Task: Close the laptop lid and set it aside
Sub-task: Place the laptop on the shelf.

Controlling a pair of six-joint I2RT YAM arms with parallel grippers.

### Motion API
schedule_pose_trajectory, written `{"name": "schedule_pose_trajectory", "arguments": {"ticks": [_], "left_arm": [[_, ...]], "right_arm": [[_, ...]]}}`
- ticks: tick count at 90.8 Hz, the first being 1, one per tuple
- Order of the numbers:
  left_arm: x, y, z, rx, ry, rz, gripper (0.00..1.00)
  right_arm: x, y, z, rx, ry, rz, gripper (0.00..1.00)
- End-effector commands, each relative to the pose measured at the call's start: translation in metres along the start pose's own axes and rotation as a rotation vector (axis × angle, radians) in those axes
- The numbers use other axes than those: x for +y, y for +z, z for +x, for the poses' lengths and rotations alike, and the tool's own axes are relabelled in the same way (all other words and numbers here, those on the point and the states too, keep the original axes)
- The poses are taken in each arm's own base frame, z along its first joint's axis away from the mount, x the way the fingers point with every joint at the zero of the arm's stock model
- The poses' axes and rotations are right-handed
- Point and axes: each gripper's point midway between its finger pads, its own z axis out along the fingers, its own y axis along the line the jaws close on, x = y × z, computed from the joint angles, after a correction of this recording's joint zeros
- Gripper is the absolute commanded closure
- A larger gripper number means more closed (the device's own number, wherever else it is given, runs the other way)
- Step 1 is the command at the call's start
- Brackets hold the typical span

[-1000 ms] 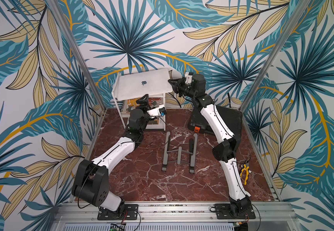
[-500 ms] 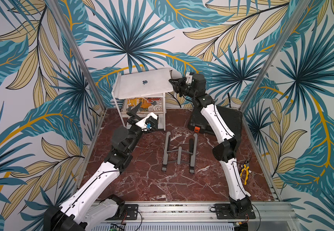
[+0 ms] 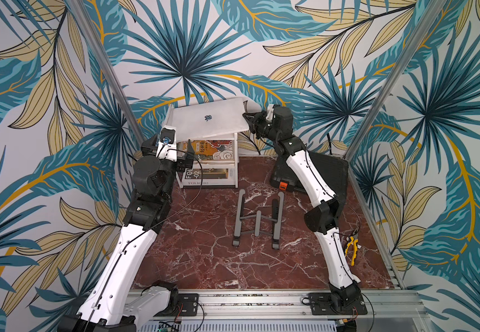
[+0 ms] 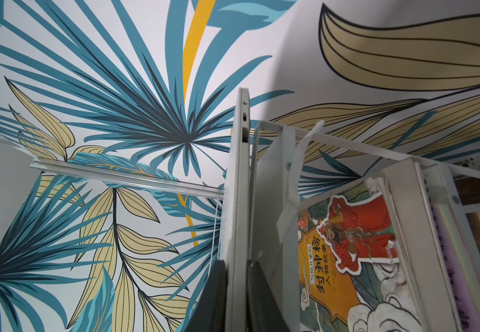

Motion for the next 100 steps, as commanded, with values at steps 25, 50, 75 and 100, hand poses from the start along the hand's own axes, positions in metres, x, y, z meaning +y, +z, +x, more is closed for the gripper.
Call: {"name": "schedule_pose_trajectory", "arguments": {"ticks": [25,50,75,100], "left_arm": [[-0.013,0.017,0.023,0.071,0.055,0.142,0.02],[-0.050,0.031,0.039,0.003,0.175,0.293,0.13],[-0.081,0.056,0.067,0.025,0.269,0.331,0.24],[-0.069,0.076,0.065,0.018,0.268,0.241,0.38]], "right_arm": [[0.039,-0.016,-0.025,-0.151,-0.055,-0.060,1.00],[0.035,-0.012,-0.022,-0.140,-0.015,-0.062,1.00],[0.041,-0.013,-0.017,-0.127,-0.015,-0.075,1.00],[0.037,-0.010,-0.009,-0.091,-0.013,-0.072,1.00]]}}
